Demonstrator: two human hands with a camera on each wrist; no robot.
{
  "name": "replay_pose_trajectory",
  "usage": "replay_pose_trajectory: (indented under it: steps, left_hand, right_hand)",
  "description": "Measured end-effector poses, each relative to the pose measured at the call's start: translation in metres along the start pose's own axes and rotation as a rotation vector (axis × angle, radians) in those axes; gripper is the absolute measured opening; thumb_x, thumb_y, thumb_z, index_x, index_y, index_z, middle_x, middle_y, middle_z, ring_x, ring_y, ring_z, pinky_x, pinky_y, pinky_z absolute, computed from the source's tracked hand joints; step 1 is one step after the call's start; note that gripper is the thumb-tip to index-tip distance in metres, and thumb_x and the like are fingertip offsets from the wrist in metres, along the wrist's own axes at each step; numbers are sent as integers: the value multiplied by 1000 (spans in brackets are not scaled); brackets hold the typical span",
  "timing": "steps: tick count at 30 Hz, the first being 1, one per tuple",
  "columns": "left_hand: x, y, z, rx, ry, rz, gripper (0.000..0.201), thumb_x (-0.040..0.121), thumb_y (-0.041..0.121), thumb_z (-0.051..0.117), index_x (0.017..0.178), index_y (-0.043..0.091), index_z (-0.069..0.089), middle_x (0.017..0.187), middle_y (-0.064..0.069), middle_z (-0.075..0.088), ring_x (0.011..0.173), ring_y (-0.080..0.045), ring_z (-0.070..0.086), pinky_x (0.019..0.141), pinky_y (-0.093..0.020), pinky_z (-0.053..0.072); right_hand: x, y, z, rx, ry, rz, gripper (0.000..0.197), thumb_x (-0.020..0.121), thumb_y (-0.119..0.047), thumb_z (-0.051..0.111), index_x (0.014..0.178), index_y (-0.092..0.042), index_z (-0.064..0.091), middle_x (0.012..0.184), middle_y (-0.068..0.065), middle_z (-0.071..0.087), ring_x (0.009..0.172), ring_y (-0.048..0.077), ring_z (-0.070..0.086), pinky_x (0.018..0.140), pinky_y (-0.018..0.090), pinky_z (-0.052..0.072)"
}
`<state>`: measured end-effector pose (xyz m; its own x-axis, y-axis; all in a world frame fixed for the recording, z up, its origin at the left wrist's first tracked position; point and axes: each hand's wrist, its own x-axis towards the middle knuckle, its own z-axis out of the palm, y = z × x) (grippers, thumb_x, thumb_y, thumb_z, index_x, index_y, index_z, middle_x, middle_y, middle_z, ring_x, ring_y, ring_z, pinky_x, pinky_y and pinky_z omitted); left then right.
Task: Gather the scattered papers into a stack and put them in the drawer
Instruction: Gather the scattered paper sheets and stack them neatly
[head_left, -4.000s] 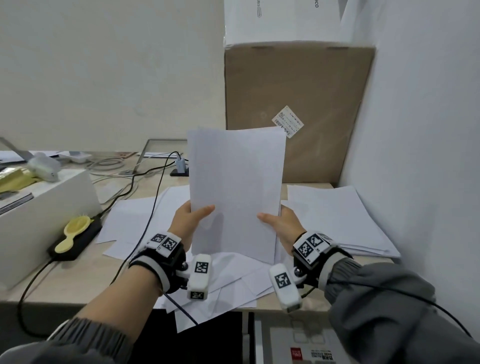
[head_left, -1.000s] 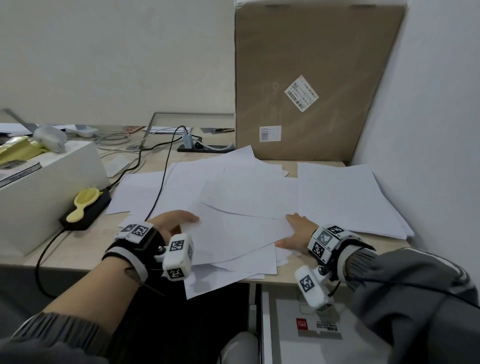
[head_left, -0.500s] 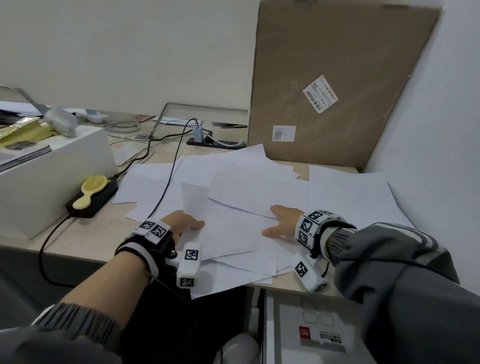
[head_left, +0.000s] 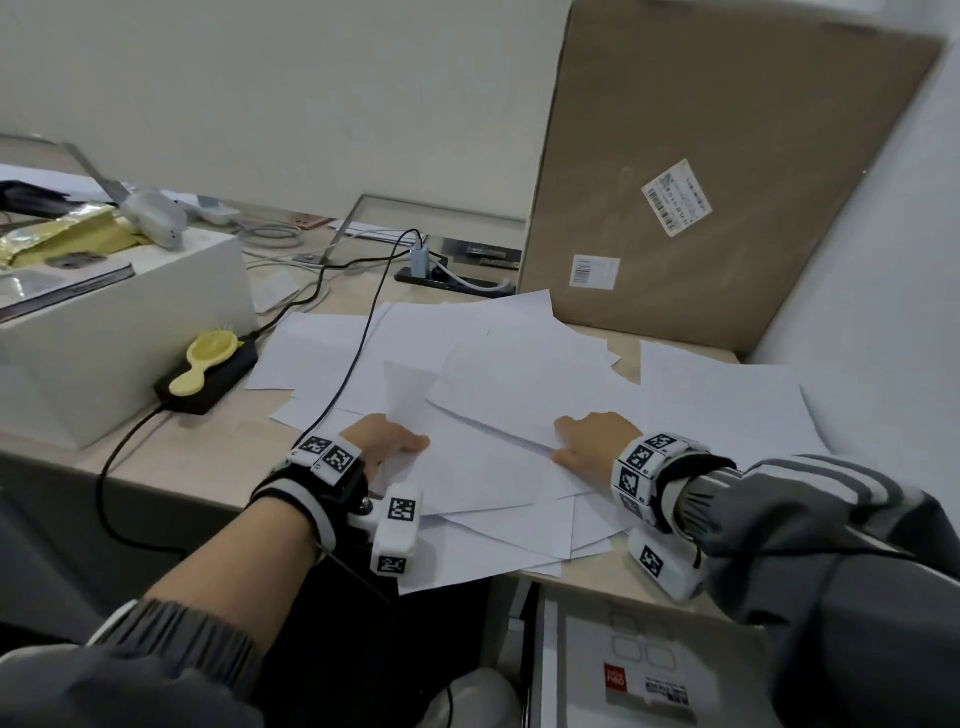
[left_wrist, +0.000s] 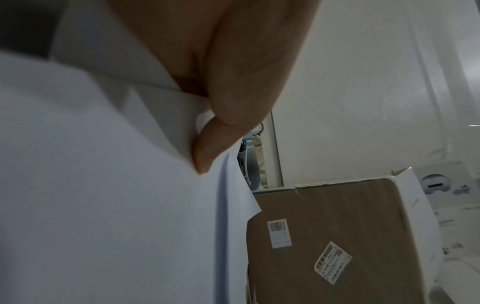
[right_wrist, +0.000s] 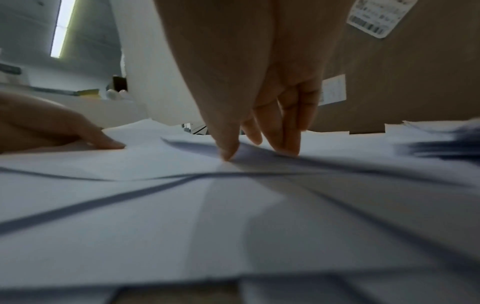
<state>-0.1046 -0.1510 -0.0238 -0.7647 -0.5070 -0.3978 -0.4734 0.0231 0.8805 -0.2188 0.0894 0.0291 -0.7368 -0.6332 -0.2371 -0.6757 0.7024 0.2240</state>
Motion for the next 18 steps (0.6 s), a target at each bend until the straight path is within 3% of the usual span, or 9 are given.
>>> replay_pose_trajectory:
  steps: [4, 6, 8, 9, 11, 13, 15, 18]
  left_hand:
    - [-5, 0, -2, -176, 6, -19, 46, 94, 23, 58, 128, -7, 51, 97, -15, 63, 87, -28, 62, 96, -44, 50]
    - [-9, 0, -4, -379, -65, -100, 58, 98, 45, 43, 130, -4, 50, 112, -15, 64, 102, -33, 63, 90, -45, 51]
    - [-18, 5, -8, -517, -175, -151, 74, 97, 61, 19, 127, 1, 51, 121, -17, 60, 118, -35, 55, 76, -40, 49]
    - [-18, 6, -11, -546, -214, -170, 83, 94, 66, 11, 122, 1, 53, 114, -18, 64, 114, -35, 56, 72, -39, 46]
    - [-21, 7, -15, -577, -219, -198, 95, 88, 74, 4, 106, -3, 57, 85, -18, 72, 94, -33, 60, 69, -40, 45]
    - [-19, 5, -19, -584, -215, -208, 97, 86, 77, 3, 100, -2, 58, 72, -19, 72, 84, -32, 61, 68, -40, 45]
    - [-15, 4, -23, -582, -252, -206, 94, 85, 78, 9, 103, -1, 58, 75, -18, 71, 76, -32, 65, 67, -39, 46]
    - [-21, 5, -25, -462, -282, -208, 63, 89, 63, 47, 102, 3, 61, 76, -13, 70, 69, -28, 66, 62, -36, 50]
  right_hand:
    - [-5, 3, -9, 11, 42, 21, 25, 94, -11, 34, 109, -14, 53, 107, 8, 63, 83, 25, 52, 72, 29, 40]
    - [-6, 7, -12, 82, 118, 51, 25, 90, -4, 35, 100, -15, 55, 111, 9, 63, 85, 25, 51, 72, 28, 38]
    - [-9, 8, -11, 179, 179, 24, 39, 91, -3, 35, 114, -21, 61, 123, 7, 62, 101, 27, 57, 81, 29, 42]
    - [-12, 6, -10, 215, 178, -16, 47, 92, -4, 34, 124, -26, 60, 130, 5, 59, 112, 27, 56, 89, 30, 43]
    - [-19, 0, -4, 219, 146, -118, 50, 94, -4, 34, 131, -31, 56, 136, 1, 56, 123, 25, 51, 101, 30, 39]
    - [-22, -2, 5, 178, 127, -189, 49, 95, -5, 34, 131, -31, 56, 136, -1, 56, 126, 21, 49, 103, 30, 34]
    - [-22, 3, 12, 157, 127, -188, 48, 97, -8, 32, 131, -33, 56, 135, -1, 56, 127, 20, 47, 103, 31, 30]
    - [-25, 14, 20, 226, 109, -136, 43, 99, -13, 33, 130, -32, 56, 139, -1, 53, 132, 20, 42, 110, 33, 29]
